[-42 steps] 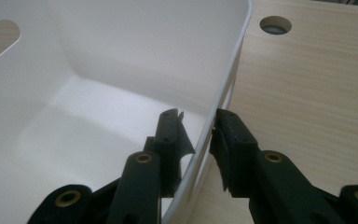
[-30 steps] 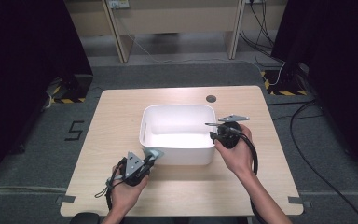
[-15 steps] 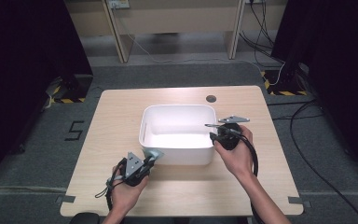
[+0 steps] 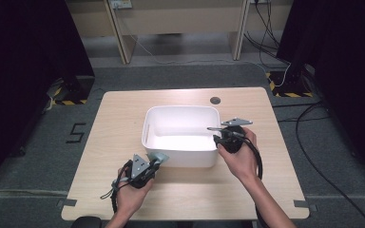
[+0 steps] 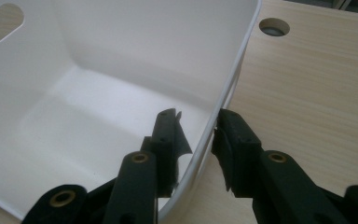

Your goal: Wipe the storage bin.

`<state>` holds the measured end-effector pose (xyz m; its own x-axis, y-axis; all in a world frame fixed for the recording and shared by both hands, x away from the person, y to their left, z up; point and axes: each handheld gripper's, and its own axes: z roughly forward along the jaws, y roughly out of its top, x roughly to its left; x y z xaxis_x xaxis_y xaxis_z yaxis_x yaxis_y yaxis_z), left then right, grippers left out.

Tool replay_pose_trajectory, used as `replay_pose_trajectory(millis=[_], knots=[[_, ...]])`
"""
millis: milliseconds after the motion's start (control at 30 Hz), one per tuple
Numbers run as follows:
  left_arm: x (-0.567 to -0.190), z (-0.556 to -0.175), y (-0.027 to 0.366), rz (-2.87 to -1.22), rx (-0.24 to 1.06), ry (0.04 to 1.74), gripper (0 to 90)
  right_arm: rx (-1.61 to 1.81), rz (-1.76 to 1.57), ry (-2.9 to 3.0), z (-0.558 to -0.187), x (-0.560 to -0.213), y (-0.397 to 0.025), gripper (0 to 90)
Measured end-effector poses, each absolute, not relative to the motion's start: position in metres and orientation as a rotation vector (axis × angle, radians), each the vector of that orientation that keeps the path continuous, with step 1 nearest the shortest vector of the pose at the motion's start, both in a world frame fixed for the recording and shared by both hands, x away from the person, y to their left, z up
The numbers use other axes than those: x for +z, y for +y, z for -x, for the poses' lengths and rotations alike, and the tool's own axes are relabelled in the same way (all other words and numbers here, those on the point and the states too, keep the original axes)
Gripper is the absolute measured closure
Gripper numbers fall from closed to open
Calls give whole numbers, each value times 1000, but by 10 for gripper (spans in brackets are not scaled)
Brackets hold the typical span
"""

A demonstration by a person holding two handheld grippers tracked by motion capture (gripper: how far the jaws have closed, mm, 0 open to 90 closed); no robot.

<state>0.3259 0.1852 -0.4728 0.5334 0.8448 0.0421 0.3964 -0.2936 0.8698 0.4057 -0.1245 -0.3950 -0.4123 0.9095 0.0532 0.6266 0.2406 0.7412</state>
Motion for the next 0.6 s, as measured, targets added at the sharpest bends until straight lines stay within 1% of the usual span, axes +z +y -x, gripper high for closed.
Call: replay_pose_trajectory(millis=[600], knots=[[-490, -333, 187, -1939, 606, 1053, 820, 1025, -1432, 2141, -409, -395, -126, 688]])
